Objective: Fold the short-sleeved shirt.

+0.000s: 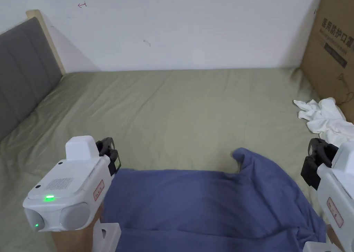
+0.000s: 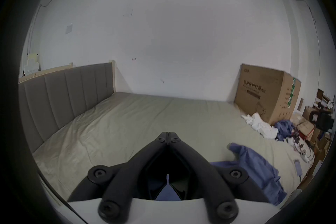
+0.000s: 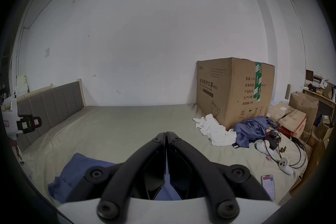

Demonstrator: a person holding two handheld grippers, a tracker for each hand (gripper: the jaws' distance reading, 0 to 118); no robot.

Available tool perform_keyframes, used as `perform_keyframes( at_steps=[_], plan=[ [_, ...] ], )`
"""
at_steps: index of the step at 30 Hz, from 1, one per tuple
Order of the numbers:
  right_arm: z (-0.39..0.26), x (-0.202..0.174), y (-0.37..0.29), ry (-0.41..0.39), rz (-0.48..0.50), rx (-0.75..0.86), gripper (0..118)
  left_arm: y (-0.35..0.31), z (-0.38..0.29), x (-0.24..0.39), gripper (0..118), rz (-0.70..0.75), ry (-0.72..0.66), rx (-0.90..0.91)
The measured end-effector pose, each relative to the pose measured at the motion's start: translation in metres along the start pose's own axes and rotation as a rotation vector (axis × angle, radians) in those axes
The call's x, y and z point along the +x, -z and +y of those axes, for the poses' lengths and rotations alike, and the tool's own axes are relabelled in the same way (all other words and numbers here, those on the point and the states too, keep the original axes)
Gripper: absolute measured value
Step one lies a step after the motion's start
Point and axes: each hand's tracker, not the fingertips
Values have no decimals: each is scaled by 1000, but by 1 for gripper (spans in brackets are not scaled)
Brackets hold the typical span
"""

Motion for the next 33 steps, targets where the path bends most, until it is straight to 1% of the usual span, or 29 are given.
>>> perform_keyframes(
  at_steps=[3,7,9,10,11,12,13,14,15,17,18,19,20,21,22,24,25,26,27,28,29,30,31,32,33],
  plan=[
    [-4,-1,21,6,6,-33,0,49,-7,-11,0,2,30,-157],
    [-13,-1,53,-5,4,-79,0,132,-26,-35,0,20,44,-358],
    [-18,0,68,-9,5,-104,0,170,-38,-46,0,24,38,-446],
    [-20,-1,73,-11,4,-116,0,188,-44,-52,3,25,15,-479],
    [-22,0,80,-15,1,-128,0,206,-50,-58,11,22,-10,-519],
    [-24,1,86,-17,-1,-138,0,221,-56,-63,34,22,-27,-572],
    [-27,2,93,-22,-4,-151,0,237,-64,-69,60,45,-54,-618],
    [-29,4,99,-21,-4,-161,0,249,-71,-71,81,47,-55,-667],
    [-32,7,105,-18,1,-172,0,258,-77,-72,93,45,-32,-705],
    [-38,13,116,1,14,-189,0,268,-88,-70,92,84,28,-742],
    [-41,15,121,11,9,-201,0,272,-93,-70,87,86,37,-743],
    [-43,17,126,18,6,-212,0,277,-98,-70,79,70,52,-765],
    [-46,19,131,25,4,-223,0,280,-103,-70,69,60,56,-775],
    [-49,20,133,35,4,-235,0,283,-107,-69,52,53,56,-778],
    [-53,20,133,42,6,-244,0,288,-111,-68,52,40,61,-793],
    [-60,28,141,66,21,-271,0,289,-117,-64,46,16,43,-812],
    [-64,32,144,87,19,-289,0,288,-118,-62,44,36,56,-798],
    [-66,32,145,107,13,-312,0,286,-117,-61,37,32,58,-792],
    [-69,37,150,131,12,-330,1,283,-115,-60,18,22,62,-783],
    [-73,42,155,145,11,-347,2,282,-113,-60,3,7,68,-766],
    [-76,46,164,158,17,-382,5,279,-112,-59,3,-14,73,-757],
    [-78,48,173,160,8,-416,17,277,-111,-57,2,-4,74,-757],
    [-82,53,185,160,4,-448,34,273,-108,-56,2,-14,76,-741],
    [-86,57,198,165,11,-483,54,267,-103,-58,2,-17,69,-709],
    [-91,60,210,150,8,-521,76,261,-98,-58,2,-21,51,-687]
  ],
)
